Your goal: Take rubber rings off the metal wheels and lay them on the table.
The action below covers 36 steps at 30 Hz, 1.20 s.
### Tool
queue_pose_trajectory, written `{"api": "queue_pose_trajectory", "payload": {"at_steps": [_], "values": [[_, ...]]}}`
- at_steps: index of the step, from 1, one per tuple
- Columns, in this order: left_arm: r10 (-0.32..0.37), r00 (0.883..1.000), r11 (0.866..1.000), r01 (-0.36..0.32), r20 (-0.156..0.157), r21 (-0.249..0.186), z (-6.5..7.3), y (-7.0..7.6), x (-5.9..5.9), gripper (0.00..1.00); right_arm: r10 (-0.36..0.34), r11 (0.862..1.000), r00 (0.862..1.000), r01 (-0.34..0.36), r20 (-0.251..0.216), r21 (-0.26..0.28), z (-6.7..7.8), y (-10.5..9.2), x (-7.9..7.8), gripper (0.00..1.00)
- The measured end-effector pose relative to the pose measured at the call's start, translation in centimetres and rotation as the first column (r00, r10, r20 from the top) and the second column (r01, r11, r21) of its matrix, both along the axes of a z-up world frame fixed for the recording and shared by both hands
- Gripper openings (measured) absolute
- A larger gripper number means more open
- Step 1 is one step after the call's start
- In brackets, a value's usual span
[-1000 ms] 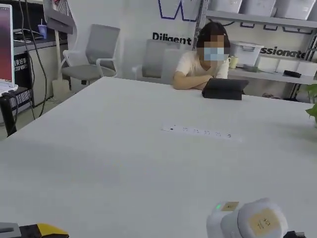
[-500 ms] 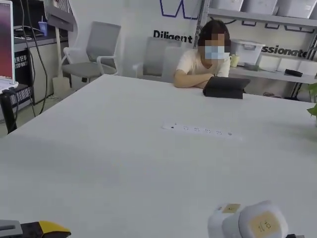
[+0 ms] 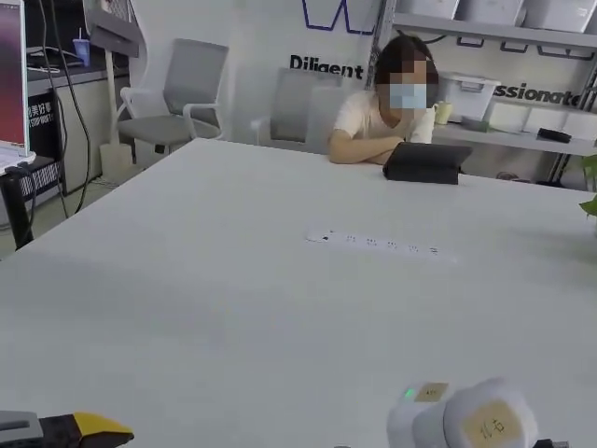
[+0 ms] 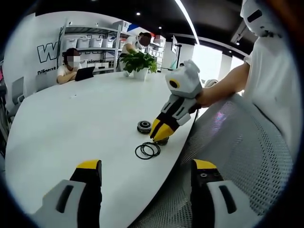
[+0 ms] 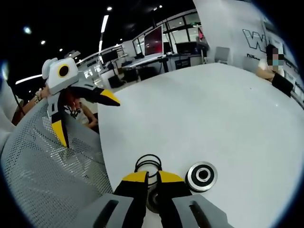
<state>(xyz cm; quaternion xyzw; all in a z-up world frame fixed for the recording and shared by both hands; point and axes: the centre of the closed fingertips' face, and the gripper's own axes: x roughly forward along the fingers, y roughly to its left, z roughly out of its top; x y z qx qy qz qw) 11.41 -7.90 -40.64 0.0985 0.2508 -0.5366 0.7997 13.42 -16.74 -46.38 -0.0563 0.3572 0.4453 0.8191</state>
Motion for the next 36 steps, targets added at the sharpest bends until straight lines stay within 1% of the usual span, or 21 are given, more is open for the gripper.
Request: {"api": "queue_pose_trajectory", "payload": {"at_steps": [7, 10, 14, 22, 26, 36], "values": [[0.001, 1.000, 1.000, -0.001, -0.002, 0.005, -0.1, 0.0, 0.0, 0.74, -0.007, 1.000, 1.000, 0.007, 0.007, -0.002, 0.2, -0.2, 0.3, 0.04], [0.001, 1.000, 1.000, -0.001, 0.000, 0.005, 0.0, 0.0, 0.0, 0.74, -0.018, 1.000, 1.000, 0.018, 0.018, 0.005, 0.6, -0.4, 0.6, 0.04], [0.002, 1.000, 1.000, -0.002, 0.001, 0.005, 0.0, 0.0, 0.0, 0.74, -0.042, 0.999, 0.999, 0.041, 0.028, 0.028, 1.2, -0.7, 1.2, 0.04], [0.003, 1.000, 1.000, -0.003, 0.004, 0.007, 0.0, 0.1, 0.0, 0.74, -0.091, 0.994, 0.993, 0.087, 0.071, 0.061, 2.8, -1.6, 2.6, 0.06], [0.003, 1.000, 1.000, -0.003, 0.003, 0.008, 0.0, 0.1, 0.1, 0.74, -0.109, 0.993, 0.989, 0.103, 0.103, 0.062, 3.4, -2.2, 3.3, 0.07], [0.002, 1.000, 1.000, -0.002, 0.005, 0.009, 0.0, 0.1, 0.0, 0.74, -0.152, 0.987, 0.976, 0.143, 0.154, 0.068, 4.5, -3.8, 4.6, 0.11]]}}
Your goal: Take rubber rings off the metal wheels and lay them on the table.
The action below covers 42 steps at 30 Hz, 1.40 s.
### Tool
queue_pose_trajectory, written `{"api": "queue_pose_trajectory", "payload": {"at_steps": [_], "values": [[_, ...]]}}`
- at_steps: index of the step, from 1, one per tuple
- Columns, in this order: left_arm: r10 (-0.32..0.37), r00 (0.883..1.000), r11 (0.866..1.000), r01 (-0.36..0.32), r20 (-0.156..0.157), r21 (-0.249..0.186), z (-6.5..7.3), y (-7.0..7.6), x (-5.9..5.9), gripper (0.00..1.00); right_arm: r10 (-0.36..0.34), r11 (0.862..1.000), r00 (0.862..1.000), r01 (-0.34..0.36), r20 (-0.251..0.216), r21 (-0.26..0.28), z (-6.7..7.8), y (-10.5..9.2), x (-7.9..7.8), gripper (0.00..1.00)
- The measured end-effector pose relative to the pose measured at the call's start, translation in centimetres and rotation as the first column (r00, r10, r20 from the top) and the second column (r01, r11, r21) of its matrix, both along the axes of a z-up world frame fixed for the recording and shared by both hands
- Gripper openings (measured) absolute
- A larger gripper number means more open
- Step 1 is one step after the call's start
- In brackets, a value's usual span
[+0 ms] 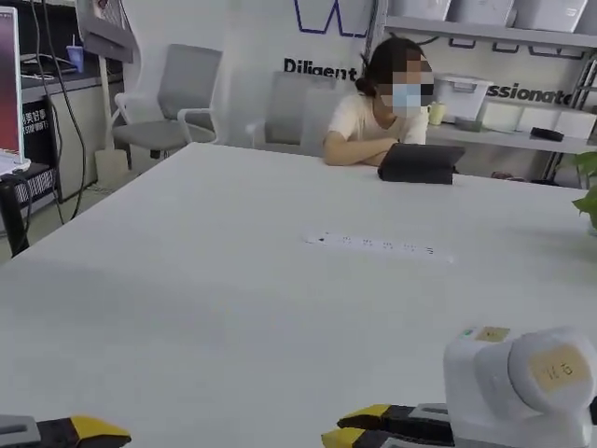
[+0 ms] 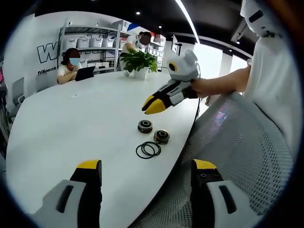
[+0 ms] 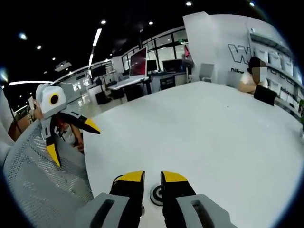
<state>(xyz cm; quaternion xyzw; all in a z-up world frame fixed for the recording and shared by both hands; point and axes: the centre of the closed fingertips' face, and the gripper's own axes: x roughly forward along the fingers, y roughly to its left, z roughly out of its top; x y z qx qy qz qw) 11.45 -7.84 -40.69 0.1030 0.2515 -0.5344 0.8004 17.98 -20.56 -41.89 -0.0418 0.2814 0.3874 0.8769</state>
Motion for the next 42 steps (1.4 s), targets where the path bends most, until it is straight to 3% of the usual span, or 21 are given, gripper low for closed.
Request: {"api": "queue_pose_trajectory", "payload": {"at_steps": [10, 15, 19, 25, 29, 32, 39, 42], "values": [[0.000, 1.000, 1.000, 0.000, 0.005, 0.002, 0.0, 0.0, 0.0, 0.74, -0.047, 0.999, 0.999, 0.047, 0.009, 0.015, 0.5, -1.7, 0.9, 0.15], [-0.002, 1.000, 1.000, 0.002, 0.006, 0.003, 0.0, 0.0, 0.0, 0.74, -0.037, 0.999, 0.999, 0.037, -0.011, 0.038, 0.1, -1.9, 0.6, 0.25], [0.002, 1.000, 1.000, -0.002, 0.009, 0.003, 0.1, 0.1, 0.1, 0.74, -0.031, 0.999, 0.999, 0.032, -0.030, 0.028, -0.6, -2.5, 0.4, 0.26], [0.002, 1.000, 1.000, -0.002, 0.007, 0.002, 0.0, 0.1, 0.1, 0.74, 0.005, 0.998, 0.998, -0.008, -0.059, -0.055, -2.7, -3.3, -0.2, 0.30], [0.000, 1.000, 1.000, 0.000, 0.006, 0.002, 0.0, 0.1, 0.0, 0.74, 0.028, 0.996, 0.997, -0.034, -0.067, -0.080, -3.3, -3.4, -0.5, 0.33], [-0.002, 1.000, 1.000, 0.002, 0.005, 0.001, 0.0, 0.0, 0.0, 0.74, 0.056, 0.986, 0.996, -0.065, -0.067, -0.154, -4.2, -4.0, -0.8, 0.35], [-0.014, 1.000, 1.000, 0.014, 0.006, -0.009, 0.2, -0.2, -0.1, 0.75, 0.090, 0.973, 0.991, -0.109, -0.102, -0.202, -5.7, -4.2, -1.5, 0.36], [-0.041, 0.999, 0.999, 0.041, 0.023, -0.012, 0.7, -0.6, -0.4, 0.75, 0.095, 0.971, 0.989, -0.116, -0.111, -0.209, -5.9, -4.3, -1.7, 0.35]]}}
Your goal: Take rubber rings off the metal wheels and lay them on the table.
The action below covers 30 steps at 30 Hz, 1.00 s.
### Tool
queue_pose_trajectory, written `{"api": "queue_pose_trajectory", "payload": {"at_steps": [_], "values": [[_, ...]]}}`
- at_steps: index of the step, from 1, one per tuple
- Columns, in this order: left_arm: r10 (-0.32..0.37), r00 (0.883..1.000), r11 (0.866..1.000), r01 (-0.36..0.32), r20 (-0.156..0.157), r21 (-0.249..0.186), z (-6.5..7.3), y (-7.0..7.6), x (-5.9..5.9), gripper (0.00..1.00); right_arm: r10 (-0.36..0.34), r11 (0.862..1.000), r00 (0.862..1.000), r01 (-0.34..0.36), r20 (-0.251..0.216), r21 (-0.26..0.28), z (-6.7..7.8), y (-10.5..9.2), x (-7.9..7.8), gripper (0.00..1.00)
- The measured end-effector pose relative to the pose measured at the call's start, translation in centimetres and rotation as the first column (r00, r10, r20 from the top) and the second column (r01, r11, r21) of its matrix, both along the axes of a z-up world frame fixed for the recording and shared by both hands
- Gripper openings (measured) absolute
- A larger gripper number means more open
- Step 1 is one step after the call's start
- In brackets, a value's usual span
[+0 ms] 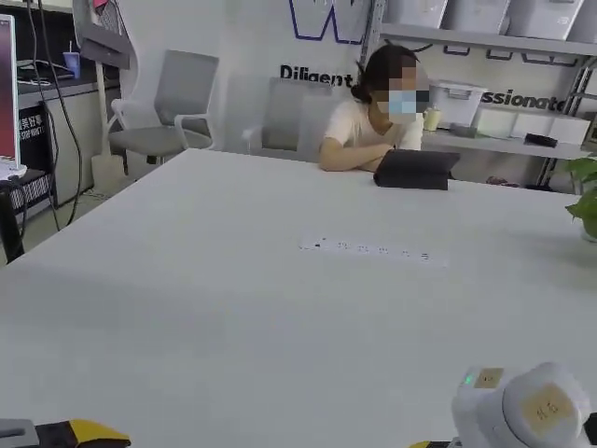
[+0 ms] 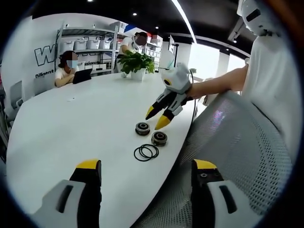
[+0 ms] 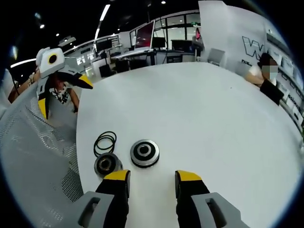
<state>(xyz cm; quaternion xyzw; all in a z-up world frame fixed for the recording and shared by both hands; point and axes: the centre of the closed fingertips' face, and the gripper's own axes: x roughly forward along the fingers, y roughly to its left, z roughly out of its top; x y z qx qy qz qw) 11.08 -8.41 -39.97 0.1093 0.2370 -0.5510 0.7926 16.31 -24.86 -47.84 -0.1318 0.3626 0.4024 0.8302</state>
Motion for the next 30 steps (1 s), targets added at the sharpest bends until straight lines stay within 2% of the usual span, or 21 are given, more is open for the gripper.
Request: {"api": "queue_pose_trajectory", "payload": {"at_steps": [3, 6, 9, 13, 21, 24, 30], "values": [[-0.027, 1.000, 0.999, 0.027, 0.004, -0.030, 0.7, -0.6, -0.3, 0.79, 0.004, 1.000, 1.000, -0.004, -0.005, -0.002, -0.1, 0.0, -0.1, 0.35], [-0.036, 0.999, 0.999, 0.036, 0.008, -0.036, 1.3, -1.0, -0.1, 0.79, 0.003, 1.000, 1.000, -0.003, -0.002, 0.009, 0.0, 0.1, -0.1, 0.35], [-0.055, 0.998, 0.997, 0.057, 0.036, -0.045, 2.2, -1.6, 0.3, 0.79, 0.000, 1.000, 1.000, 0.000, 0.000, 0.021, 0.2, 0.2, 0.0, 0.35], [-0.082, 0.995, 0.995, 0.084, 0.057, -0.050, 3.1, -2.4, 0.7, 0.78, -0.005, 1.000, 1.000, 0.005, 0.005, 0.027, 0.3, 0.2, 0.1, 0.35], [-0.130, 0.985, 0.991, 0.132, 0.115, -0.014, 4.6, -3.4, 1.8, 0.77, 0.002, 1.000, 1.000, -0.002, 0.000, 0.029, 0.2, 0.5, 0.0, 0.34], [-0.165, 0.974, 0.986, 0.167, 0.155, -0.001, 5.4, -4.3, 2.2, 0.76, 0.011, 1.000, 1.000, -0.011, -0.004, 0.023, 0.0, 0.6, -0.2, 0.34], [-0.224, 0.957, 0.975, 0.223, 0.185, 0.027, 5.8, -6.1, 2.8, 0.75, 0.016, 1.000, 1.000, -0.016, -0.002, 0.026, 0.1, 0.7, -0.2, 0.34]]}}
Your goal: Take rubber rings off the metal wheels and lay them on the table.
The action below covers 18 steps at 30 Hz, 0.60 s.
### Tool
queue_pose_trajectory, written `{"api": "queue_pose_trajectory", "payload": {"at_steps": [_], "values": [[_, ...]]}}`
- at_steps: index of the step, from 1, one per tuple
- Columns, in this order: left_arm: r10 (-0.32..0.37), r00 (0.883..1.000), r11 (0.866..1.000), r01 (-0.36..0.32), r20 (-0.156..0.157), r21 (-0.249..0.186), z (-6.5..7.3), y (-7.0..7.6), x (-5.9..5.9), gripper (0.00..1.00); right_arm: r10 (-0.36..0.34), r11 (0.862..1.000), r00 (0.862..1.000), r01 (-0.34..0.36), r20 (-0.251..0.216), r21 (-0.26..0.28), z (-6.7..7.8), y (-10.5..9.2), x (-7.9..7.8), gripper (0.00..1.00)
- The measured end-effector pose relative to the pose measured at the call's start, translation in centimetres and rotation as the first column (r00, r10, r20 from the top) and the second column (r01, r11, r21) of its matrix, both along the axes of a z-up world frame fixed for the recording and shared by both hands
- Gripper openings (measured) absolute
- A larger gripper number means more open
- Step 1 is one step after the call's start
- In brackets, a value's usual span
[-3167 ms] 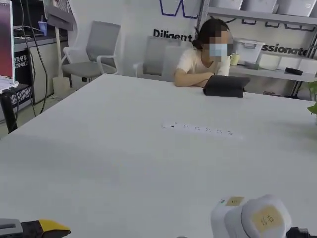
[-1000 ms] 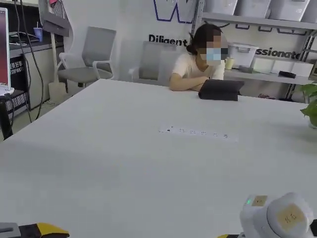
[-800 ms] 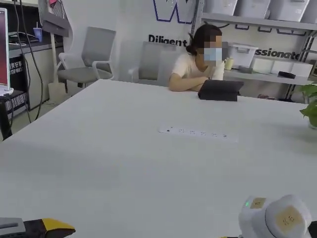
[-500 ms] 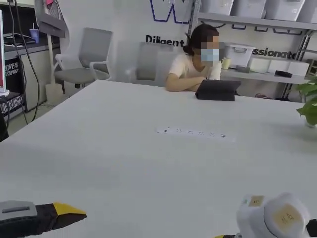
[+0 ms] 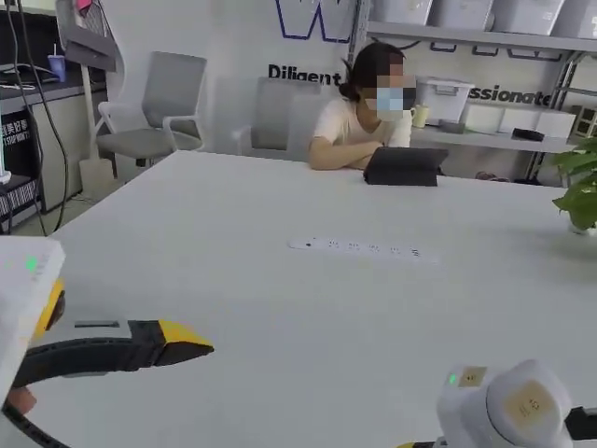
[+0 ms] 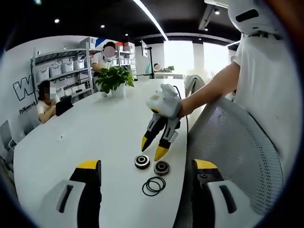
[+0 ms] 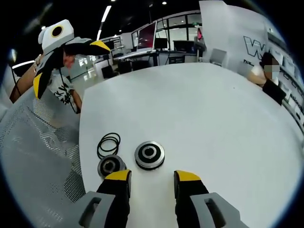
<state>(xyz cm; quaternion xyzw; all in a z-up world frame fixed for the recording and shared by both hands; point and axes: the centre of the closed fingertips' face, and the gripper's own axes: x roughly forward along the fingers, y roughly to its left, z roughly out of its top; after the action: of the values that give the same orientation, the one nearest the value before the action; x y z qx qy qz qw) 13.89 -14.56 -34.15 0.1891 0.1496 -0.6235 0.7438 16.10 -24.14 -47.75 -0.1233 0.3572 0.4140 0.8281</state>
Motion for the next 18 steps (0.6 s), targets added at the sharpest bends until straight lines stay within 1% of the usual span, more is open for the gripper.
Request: {"api": "queue_pose_trajectory", "payload": {"at_steps": [2, 4, 6, 8, 9, 13, 14, 15, 17, 18], "values": [[-0.025, 1.000, 1.000, 0.025, 0.008, 0.005, 0.0, -0.8, -0.1, 0.75, -0.003, 1.000, 1.000, 0.003, 0.004, 0.003, 0.1, 0.0, 0.1, 0.34], [-0.049, 0.999, 0.999, 0.049, 0.013, -0.001, 0.1, -1.6, -0.2, 0.75, -0.009, 1.000, 1.000, 0.009, 0.004, 0.008, 0.2, -0.1, 0.1, 0.34], [-0.064, 0.998, 0.998, 0.064, 0.021, 0.002, 0.1, -2.2, 0.0, 0.74, -0.011, 1.000, 1.000, 0.011, 0.005, 0.012, 0.2, -0.1, 0.2, 0.33], [-0.076, 0.996, 0.997, 0.076, 0.043, 0.023, -0.1, -2.9, 0.4, 0.74, -0.012, 1.000, 1.000, 0.012, 0.008, 0.015, 0.2, 0.0, 0.2, 0.33], [-0.084, 0.994, 0.996, 0.082, 0.063, 0.028, -0.1, -3.3, 0.7, 0.74, -0.013, 1.000, 1.000, 0.012, 0.008, 0.016, 0.2, 0.0, 0.2, 0.33], [-0.113, 0.990, 0.994, 0.111, 0.084, 0.021, 0.2, -4.8, 1.2, 0.72, -0.011, 1.000, 1.000, 0.011, 0.002, 0.017, 0.1, 0.1, 0.1, 0.33], [-0.124, 0.988, 0.992, 0.122, 0.089, 0.023, 0.2, -5.1, 1.2, 0.71, -0.010, 1.000, 1.000, 0.010, 0.001, 0.016, 0.0, 0.1, 0.1, 0.33], [-0.136, 0.986, 0.991, 0.133, 0.101, 0.029, 0.1, -5.5, 1.4, 0.71, -0.009, 1.000, 1.000, 0.009, 0.000, 0.016, -0.1, 0.1, 0.1, 0.33], [-0.150, 0.983, 0.989, 0.146, 0.110, 0.037, 0.0, -5.9, 1.7, 0.68, -0.007, 1.000, 1.000, 0.007, -0.001, 0.015, -0.1, 0.1, 0.1, 0.33], [-0.156, 0.981, 0.988, 0.153, 0.114, 0.032, 0.0, -6.2, 2.0, 0.67, -0.008, 1.000, 1.000, 0.008, -0.001, 0.016, -0.1, 0.1, 0.1, 0.33]]}}
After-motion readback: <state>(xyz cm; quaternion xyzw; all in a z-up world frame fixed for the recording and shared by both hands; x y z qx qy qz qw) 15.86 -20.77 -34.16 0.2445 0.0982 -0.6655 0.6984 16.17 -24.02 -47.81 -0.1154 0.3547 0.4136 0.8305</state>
